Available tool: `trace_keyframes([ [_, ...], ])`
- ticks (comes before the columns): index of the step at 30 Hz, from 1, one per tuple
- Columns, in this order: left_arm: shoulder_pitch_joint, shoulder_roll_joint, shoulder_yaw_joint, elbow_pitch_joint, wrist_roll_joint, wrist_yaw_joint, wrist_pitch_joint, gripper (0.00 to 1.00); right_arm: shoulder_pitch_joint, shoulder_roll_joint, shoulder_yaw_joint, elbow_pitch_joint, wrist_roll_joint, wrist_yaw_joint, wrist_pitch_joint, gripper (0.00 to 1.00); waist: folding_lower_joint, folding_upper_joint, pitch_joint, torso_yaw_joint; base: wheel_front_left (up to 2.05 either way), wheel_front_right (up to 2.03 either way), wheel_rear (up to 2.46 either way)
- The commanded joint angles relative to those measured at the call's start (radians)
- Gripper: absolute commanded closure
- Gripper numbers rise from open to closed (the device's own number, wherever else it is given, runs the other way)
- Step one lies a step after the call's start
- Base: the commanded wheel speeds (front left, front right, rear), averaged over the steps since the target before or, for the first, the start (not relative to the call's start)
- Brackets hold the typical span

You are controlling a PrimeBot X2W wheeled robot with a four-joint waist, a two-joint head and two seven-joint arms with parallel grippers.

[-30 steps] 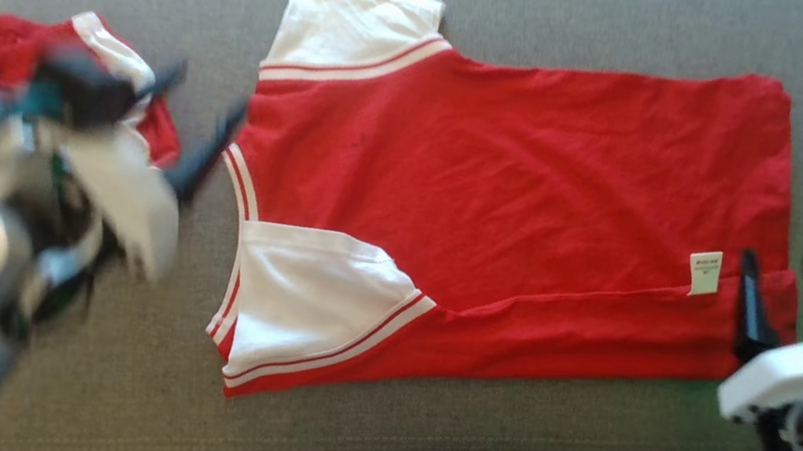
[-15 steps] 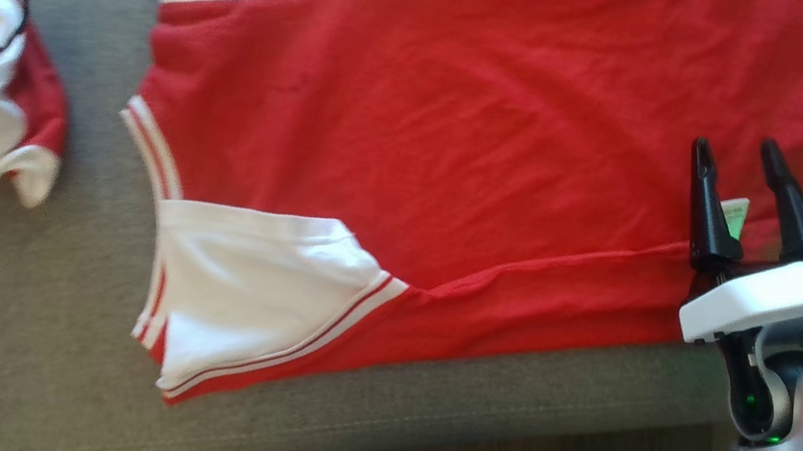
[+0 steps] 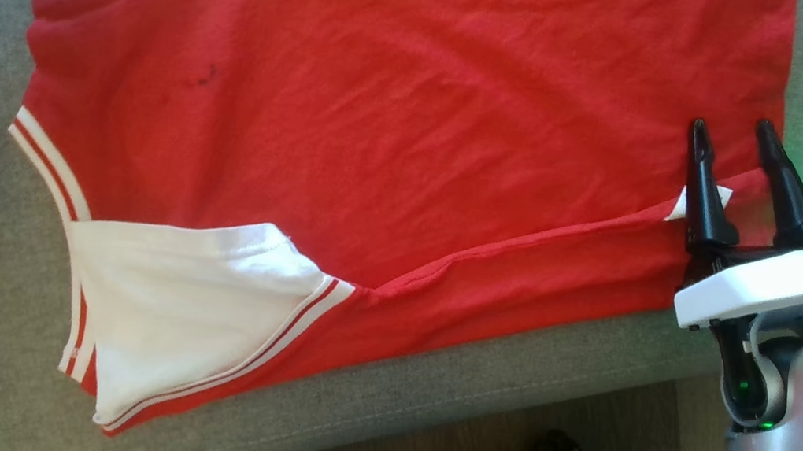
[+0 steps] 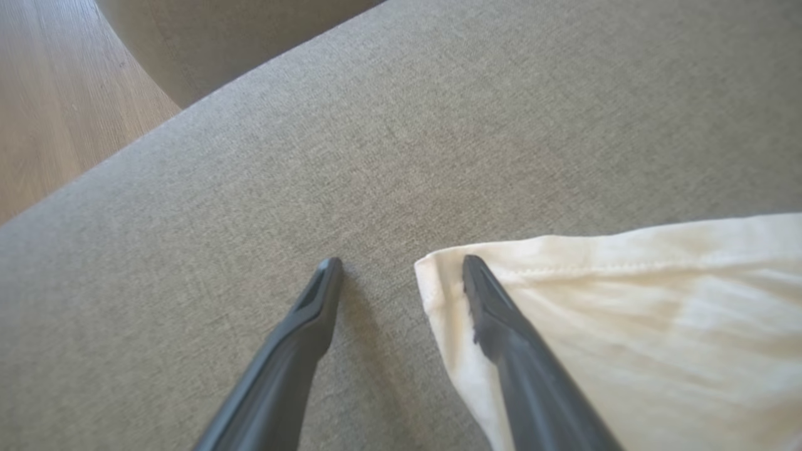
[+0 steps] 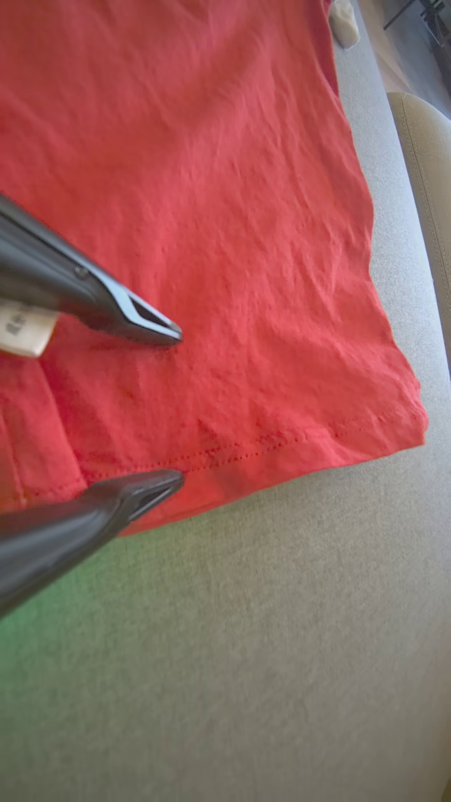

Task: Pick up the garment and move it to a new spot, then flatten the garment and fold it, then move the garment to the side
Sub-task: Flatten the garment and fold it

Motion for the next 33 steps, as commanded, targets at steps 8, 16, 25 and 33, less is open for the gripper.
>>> trace_keyframes([
  [8, -0.009, 0.053, -0.037, 0.010, -0.068, -0.006, 0.056, 1.00, 0.001, -0.007, 0.001, -0.024, 0.004, 0.000, -0.006, 0.00, -0.0001, 0.0000, -0.023, -0.014, 0.00, 0.00, 0.00],
  [16, 0.015, 0.112, -0.168, -0.108, -0.168, -0.006, -0.018, 1.00, -0.217, -0.007, -0.043, 0.067, 0.008, 0.000, 0.178, 0.00, -0.0001, 0.0000, -0.091, -0.006, 0.00, 0.00, 0.00],
  [25, 0.008, 0.165, -0.280, -0.196, -0.268, -0.006, -0.083, 1.00, -0.564, -0.042, -0.004, 0.361, 0.008, 0.000, 0.559, 0.00, -0.0001, 0.0000, -0.144, 0.031, 0.00, 0.00, 0.00],
  [33, -0.041, 0.178, -0.364, -0.243, -0.314, -0.006, -0.119, 1.00, -0.771, -0.097, -0.036, 0.602, -0.090, 0.000, 0.680, 0.00, -0.0001, 0.0000, -0.131, 0.074, 0.00, 0.00, 0.00],
])
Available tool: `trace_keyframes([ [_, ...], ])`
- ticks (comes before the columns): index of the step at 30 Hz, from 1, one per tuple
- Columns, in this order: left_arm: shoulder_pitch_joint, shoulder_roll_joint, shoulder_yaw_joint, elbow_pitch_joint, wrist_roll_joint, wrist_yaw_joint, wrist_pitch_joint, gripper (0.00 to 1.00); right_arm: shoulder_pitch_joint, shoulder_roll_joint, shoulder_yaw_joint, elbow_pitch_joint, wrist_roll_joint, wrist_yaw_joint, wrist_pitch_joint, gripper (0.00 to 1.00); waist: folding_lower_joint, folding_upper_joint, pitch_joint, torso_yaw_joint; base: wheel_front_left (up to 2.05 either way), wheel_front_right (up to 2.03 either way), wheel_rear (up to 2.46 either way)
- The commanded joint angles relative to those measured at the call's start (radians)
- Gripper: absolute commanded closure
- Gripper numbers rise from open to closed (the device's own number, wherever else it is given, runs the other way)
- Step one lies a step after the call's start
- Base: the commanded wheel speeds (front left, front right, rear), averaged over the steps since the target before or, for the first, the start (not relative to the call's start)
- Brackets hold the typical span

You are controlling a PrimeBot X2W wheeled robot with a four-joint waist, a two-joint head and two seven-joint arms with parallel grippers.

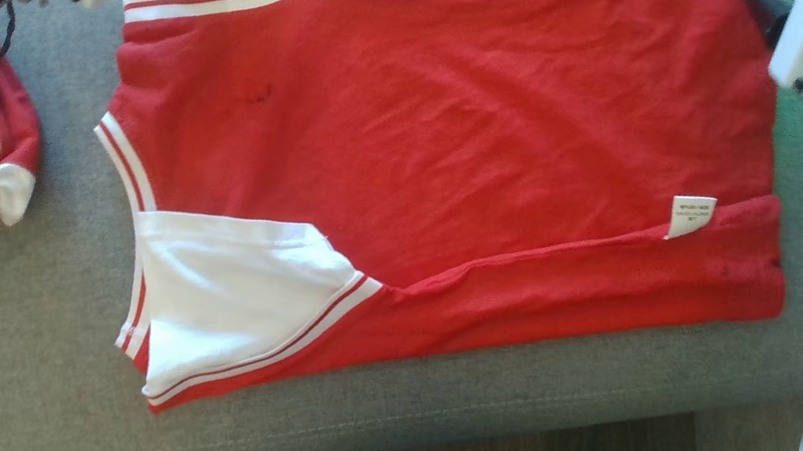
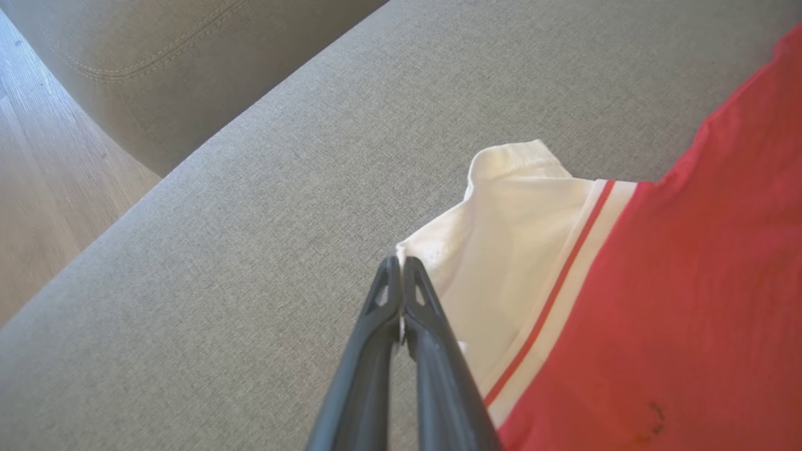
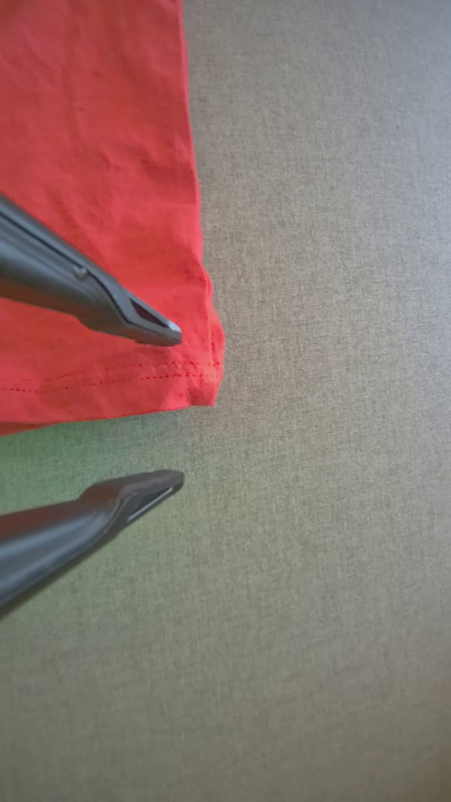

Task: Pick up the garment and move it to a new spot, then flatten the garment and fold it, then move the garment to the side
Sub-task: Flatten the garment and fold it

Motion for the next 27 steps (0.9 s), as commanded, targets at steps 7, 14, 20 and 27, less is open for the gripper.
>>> trace_keyframes([
  [7, -0.105, 0.036, -0.026, -0.027, -0.032, 0.001, -0.044, 1.00, -0.147, 0.010, -0.058, 0.116, -0.070, 0.000, 0.002, 0.11, -0.0001, 0.0000, 0.016, 0.039, 0.00, 0.00, 0.00],
  [14, -0.148, 0.030, -0.086, -0.010, -0.060, 0.001, -0.069, 1.00, -0.215, 0.007, -0.142, 0.237, -0.153, 0.000, 0.024, 0.78, -0.0001, 0.0000, 0.020, 0.065, 0.00, 0.00, 0.00],
  [20, -0.176, 0.024, -0.127, 0.002, -0.066, 0.001, -0.120, 1.00, -0.268, 0.023, -0.186, 0.272, -0.191, 0.000, -0.044, 1.00, -0.0001, 0.0000, 0.023, 0.083, 0.00, 0.00, 0.00],
  [27, -0.239, 0.036, -0.147, 0.060, 0.018, 0.001, -0.338, 1.00, -0.301, 0.018, -0.191, 0.313, -0.182, 0.000, -0.163, 1.00, -0.0001, 0.0000, 0.023, 0.087, 0.00, 0.00, 0.00],
])
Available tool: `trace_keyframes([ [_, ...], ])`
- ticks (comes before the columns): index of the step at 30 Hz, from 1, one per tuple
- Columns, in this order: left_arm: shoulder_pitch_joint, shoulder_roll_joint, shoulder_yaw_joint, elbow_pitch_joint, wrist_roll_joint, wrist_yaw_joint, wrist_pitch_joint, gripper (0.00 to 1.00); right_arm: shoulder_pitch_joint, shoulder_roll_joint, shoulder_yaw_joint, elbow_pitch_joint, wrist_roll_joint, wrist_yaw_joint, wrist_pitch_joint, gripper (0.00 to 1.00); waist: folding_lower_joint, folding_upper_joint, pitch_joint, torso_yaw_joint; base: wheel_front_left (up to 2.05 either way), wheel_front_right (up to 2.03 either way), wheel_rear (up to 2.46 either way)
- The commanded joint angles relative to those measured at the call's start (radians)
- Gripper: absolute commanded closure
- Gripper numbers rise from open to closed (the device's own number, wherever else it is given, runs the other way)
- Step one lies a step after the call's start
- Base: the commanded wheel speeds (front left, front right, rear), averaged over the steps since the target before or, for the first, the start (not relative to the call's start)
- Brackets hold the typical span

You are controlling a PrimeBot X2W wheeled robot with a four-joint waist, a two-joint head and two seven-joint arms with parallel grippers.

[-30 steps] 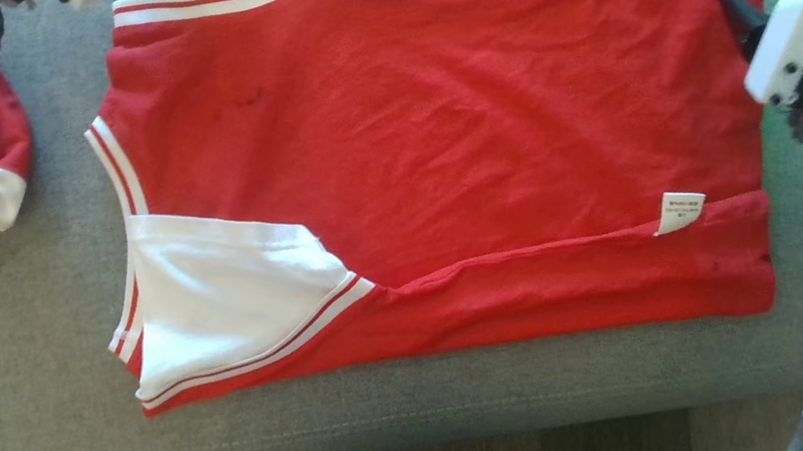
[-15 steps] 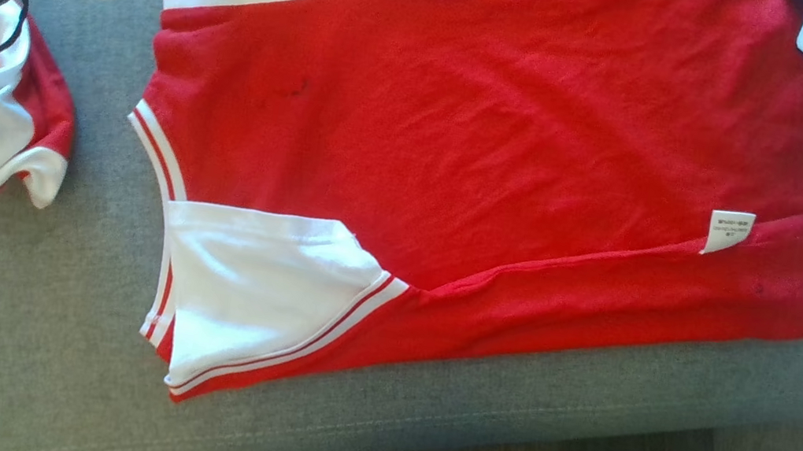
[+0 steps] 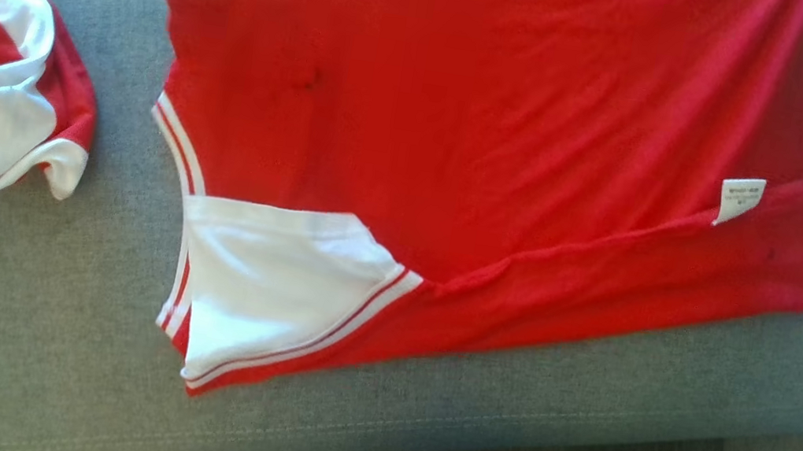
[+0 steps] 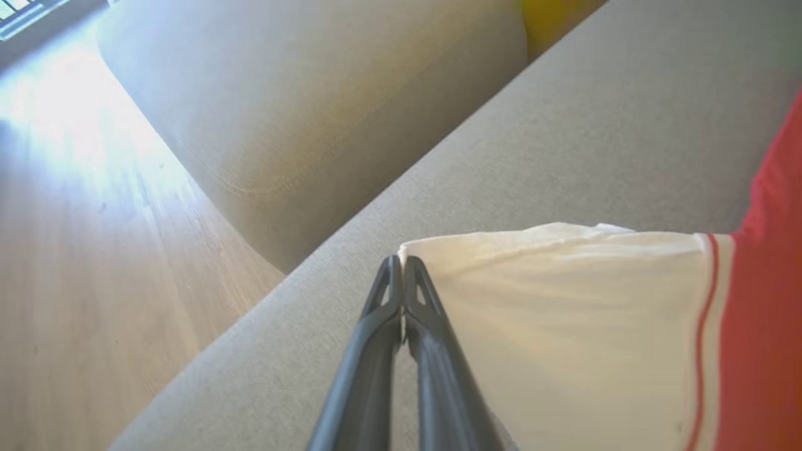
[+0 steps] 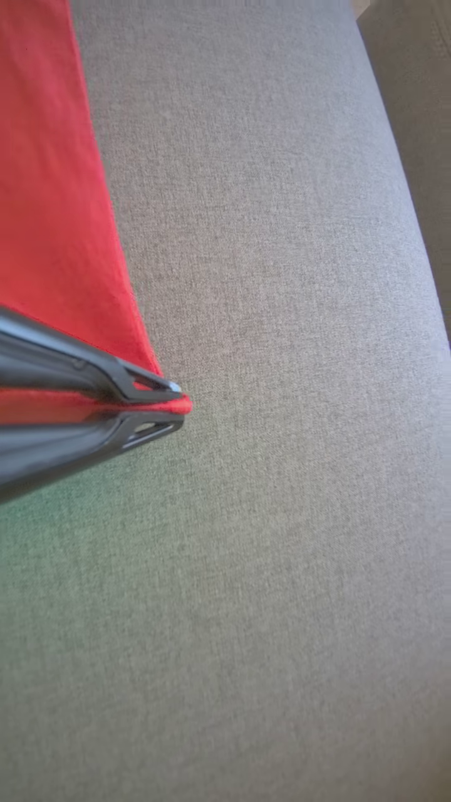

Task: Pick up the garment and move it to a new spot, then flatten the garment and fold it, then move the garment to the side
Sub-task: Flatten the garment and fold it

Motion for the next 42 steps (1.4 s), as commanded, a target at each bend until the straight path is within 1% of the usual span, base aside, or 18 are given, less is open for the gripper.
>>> trace_keyframes([
  [1, -0.074, 0.038, 0.044, 0.011, 0.019, 0.002, -0.037, 1.00, -0.052, 0.001, 0.000, -0.029, 0.009, 0.000, -0.029, 1.00, -0.0001, 0.0000, 0.000, -0.001, 0.00, 0.00, 0.00],
  [4, -0.094, 0.023, 0.048, 0.062, 0.052, 0.006, -0.116, 1.00, -0.065, -0.016, -0.003, -0.013, 0.015, 0.000, -0.077, 1.00, -0.0001, 0.0000, 0.001, -0.001, 0.00, 0.00, 0.00],
  [6, -0.098, 0.009, 0.054, 0.091, 0.054, 0.006, -0.158, 1.00, -0.072, -0.025, -0.002, 0.001, 0.026, 0.000, -0.095, 1.00, -0.0001, 0.0000, 0.001, 0.001, 0.00, 0.00, 0.00],
  [9, -0.089, -0.005, 0.040, 0.110, 0.048, 0.004, -0.175, 1.00, -0.077, -0.045, 0.012, 0.019, 0.054, 0.000, -0.111, 1.00, -0.0001, 0.0000, -0.003, 0.011, 0.00, 0.00, 0.00],
  [11, -0.077, -0.002, 0.025, 0.102, 0.044, 0.003, -0.186, 1.00, -0.070, -0.056, 0.032, 0.026, 0.084, 0.000, -0.117, 1.00, -0.0001, 0.0000, -0.012, 0.021, 0.00, 0.00, 0.00],
  [14, -0.045, 0.014, 0.008, 0.062, 0.027, 0.002, -0.206, 1.00, -0.044, -0.077, 0.069, 0.023, 0.153, 0.000, -0.113, 1.00, -0.0001, 0.0000, -0.032, 0.037, 0.00, 0.00, 0.00],
  [15, -0.045, 0.014, 0.008, 0.062, 0.027, 0.002, -0.206, 1.00, -0.044, -0.077, 0.069, 0.023, 0.153, 0.000, -0.113, 1.00, -0.0001, 0.0000, -0.032, 0.037, 0.00, 0.00, 0.00],
  [16, -0.016, 0.035, -0.001, 0.021, 0.014, 0.002, -0.215, 1.00, -0.012, -0.098, 0.112, 0.007, 0.194, 0.000, -0.109, 1.00, -0.0001, 0.0000, -0.048, 0.047, 0.00, 0.00, 0.00],
  [17, 0.000, 0.049, -0.004, -0.003, 0.006, 0.002, -0.218, 1.00, 0.008, -0.109, 0.133, -0.004, 0.215, 0.000, -0.106, 1.00, -0.0001, 0.0000, -0.056, 0.050, 0.00, 0.00, 0.00],
  [18, 0.018, 0.063, -0.005, -0.028, -0.002, 0.002, -0.222, 1.00, 0.028, -0.121, 0.151, -0.017, 0.238, 0.000, -0.103, 1.00, -0.0001, 0.0000, -0.064, 0.054, 0.00, 0.00, 0.00],
  [19, 0.018, 0.063, -0.005, -0.028, -0.002, 0.002, -0.222, 1.00, 0.028, -0.121, 0.151, -0.017, 0.238, 0.000, -0.103, 1.00, -0.0001, 0.0000, -0.064, 0.054, 0.00, 0.00, 0.00],
  [21, 0.060, 0.093, -0.003, -0.086, -0.025, 0.007, -0.227, 1.00, 0.072, -0.142, 0.185, -0.049, 0.288, 0.000, -0.096, 1.00, -0.0001, 0.0000, -0.082, 0.061, 0.00, 0.00, 0.00],
  [25, 0.149, 0.164, 0.000, -0.230, -0.059, 0.052, -0.235, 1.00, 0.175, -0.181, 0.255, -0.130, 0.383, 0.000, -0.065, 1.00, -0.0001, 0.0000, -0.116, 0.072, 0.00, 0.00, 0.00],
  [29, 0.230, 0.238, 0.004, -0.395, -0.090, 0.120, -0.235, 1.00, 0.276, -0.230, 0.291, -0.220, 0.461, 0.000, -0.039, 1.00, -0.0001, 0.0000, -0.146, 0.084, 0.00, 0.00, 0.00],
  [34, 0.324, 0.323, -0.006, -0.589, -0.110, 0.211, -0.227, 1.00, 0.396, -0.275, 0.306, -0.329, 0.524, 0.000, -0.008, 1.00, -0.0001, 0.0000, -0.177, 0.094, 0.00, 0.00, 0.00],
  [39, 0.417, 0.380, -0.024, -0.736, -0.132, 0.296, -0.218, 1.00, 0.518, -0.301, 0.297, -0.439, 0.557, 0.000, 0.025, 1.00, -0.0001, 0.0000, -0.199, 0.098, 0.00, 0.00, 0.00],
  [42, 0.474, 0.390, -0.037, -0.796, -0.147, 0.332, -0.222, 1.00, 0.588, -0.312, 0.280, -0.501, 0.565, 0.000, 0.045, 1.00, -0.0001, 0.0000, -0.209, 0.101, 0.00, 0.00, 0.00],
])
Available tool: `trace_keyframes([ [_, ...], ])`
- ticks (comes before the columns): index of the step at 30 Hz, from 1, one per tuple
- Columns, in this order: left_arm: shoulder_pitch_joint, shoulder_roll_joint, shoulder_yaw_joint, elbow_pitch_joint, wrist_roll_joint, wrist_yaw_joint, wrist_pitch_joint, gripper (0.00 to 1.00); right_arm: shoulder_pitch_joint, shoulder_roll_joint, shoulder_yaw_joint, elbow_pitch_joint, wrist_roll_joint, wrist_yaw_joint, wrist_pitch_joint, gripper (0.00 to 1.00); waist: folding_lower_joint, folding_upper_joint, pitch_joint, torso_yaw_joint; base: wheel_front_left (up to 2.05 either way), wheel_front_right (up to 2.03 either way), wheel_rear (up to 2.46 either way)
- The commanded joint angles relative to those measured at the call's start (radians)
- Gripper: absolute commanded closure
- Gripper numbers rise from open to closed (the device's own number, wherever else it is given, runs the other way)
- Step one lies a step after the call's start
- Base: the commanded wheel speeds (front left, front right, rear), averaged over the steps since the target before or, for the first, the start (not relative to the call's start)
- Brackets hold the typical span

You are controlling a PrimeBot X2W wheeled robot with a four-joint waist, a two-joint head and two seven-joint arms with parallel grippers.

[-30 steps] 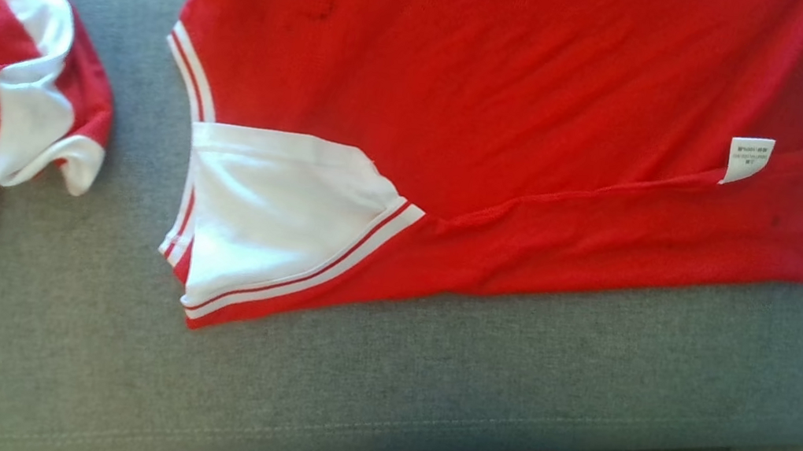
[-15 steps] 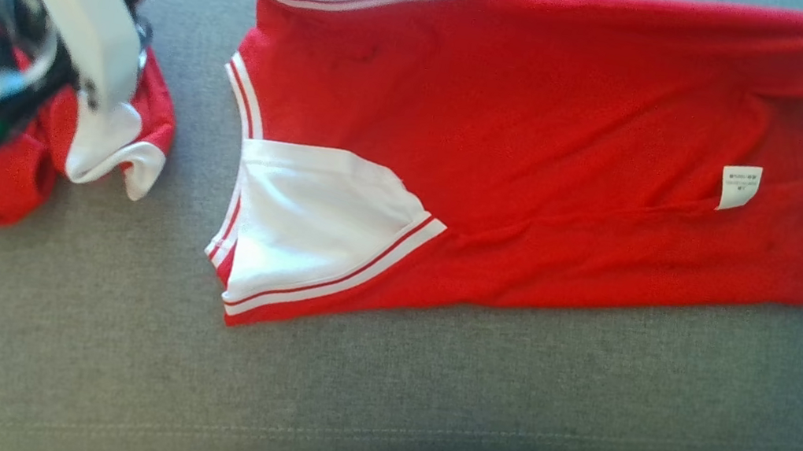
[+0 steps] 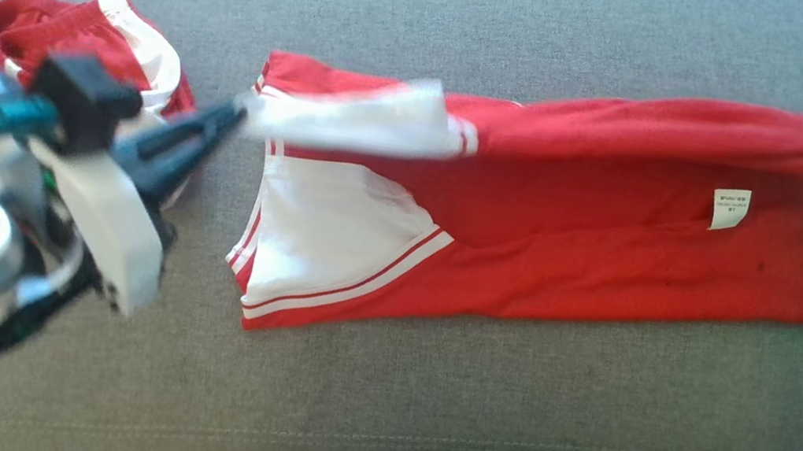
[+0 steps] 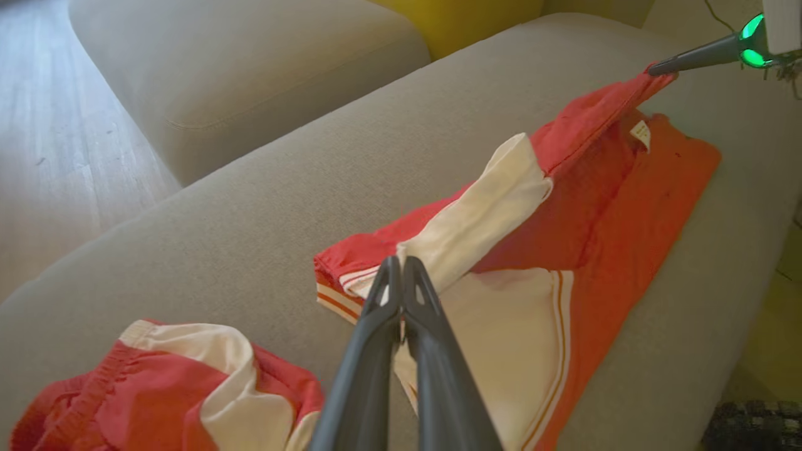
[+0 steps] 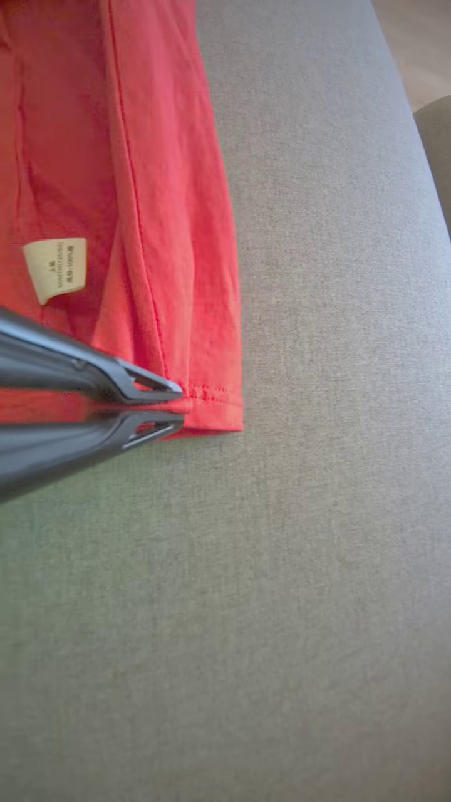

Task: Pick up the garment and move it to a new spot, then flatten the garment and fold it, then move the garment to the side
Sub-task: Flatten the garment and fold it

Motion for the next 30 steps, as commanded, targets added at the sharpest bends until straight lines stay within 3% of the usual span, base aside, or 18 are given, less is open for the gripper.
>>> trace_keyframes([
  [1, 0.009, 0.042, 0.047, -0.033, -0.014, 0.018, -0.007, 1.00, 0.030, -0.026, -0.009, -0.064, 0.006, 0.000, 0.014, 1.00, 0.0000, -0.0001, -0.008, 0.004, 0.00, 0.00, 0.00],
  [6, 0.121, 0.021, 0.027, -0.039, -0.042, 0.054, -0.035, 1.00, 0.155, -0.016, -0.056, -0.157, -0.019, 0.000, 0.054, 1.00, 0.0000, -0.0001, -0.019, 0.004, 0.00, 0.00, 0.00],
  [14, 0.225, -0.080, 0.013, 0.060, -0.067, 0.049, -0.074, 1.00, 0.234, 0.046, -0.134, -0.172, -0.067, 0.000, 0.074, 1.00, 0.0000, -0.0001, -0.031, 0.014, 0.00, 0.00, 0.00],
  [15, 0.235, -0.099, 0.012, 0.083, -0.071, 0.044, -0.078, 0.96, 0.239, 0.055, -0.142, -0.169, -0.073, 0.000, 0.071, 0.85, 0.0000, -0.0001, -0.034, 0.015, 0.00, 0.00, 0.00],
  [16, 0.243, -0.118, 0.011, 0.107, -0.074, 0.042, -0.087, 0.71, 0.244, 0.064, -0.150, -0.166, -0.080, 0.000, 0.066, 0.31, 0.0000, -0.0001, -0.038, 0.016, 0.00, 0.00, 0.00],
  [17, 0.252, -0.139, 0.011, 0.130, -0.079, 0.039, -0.097, 0.53, 0.246, 0.074, -0.160, -0.166, -0.086, 0.000, 0.055, 0.00, 0.0000, -0.0001, -0.041, 0.016, 0.00, 0.00, 0.00],
  [19, 0.267, -0.174, 0.011, 0.170, -0.082, 0.037, -0.113, 0.00, 0.254, 0.094, -0.178, -0.165, -0.099, 0.000, 0.036, 0.00, 0.0000, -0.0001, -0.052, 0.016, 0.00, 0.00, 0.00],
  [24, 0.305, -0.219, 0.027, 0.213, -0.091, 0.074, -0.167, 0.00, 0.273, 0.129, -0.220, -0.193, -0.111, 0.000, -0.018, 0.00, 0.0000, -0.0001, -0.076, 0.013, 0.00, 0.00, 0.00],
  [30, 0.419, -0.261, 0.130, 0.203, -0.064, 0.243, -0.227, 0.00, 0.345, 0.195, -0.267, -0.289, -0.123, 0.000, -0.141, 0.00, 0.0000, -0.0001, -0.117, 0.004, 0.00, 0.00, 0.00],
])
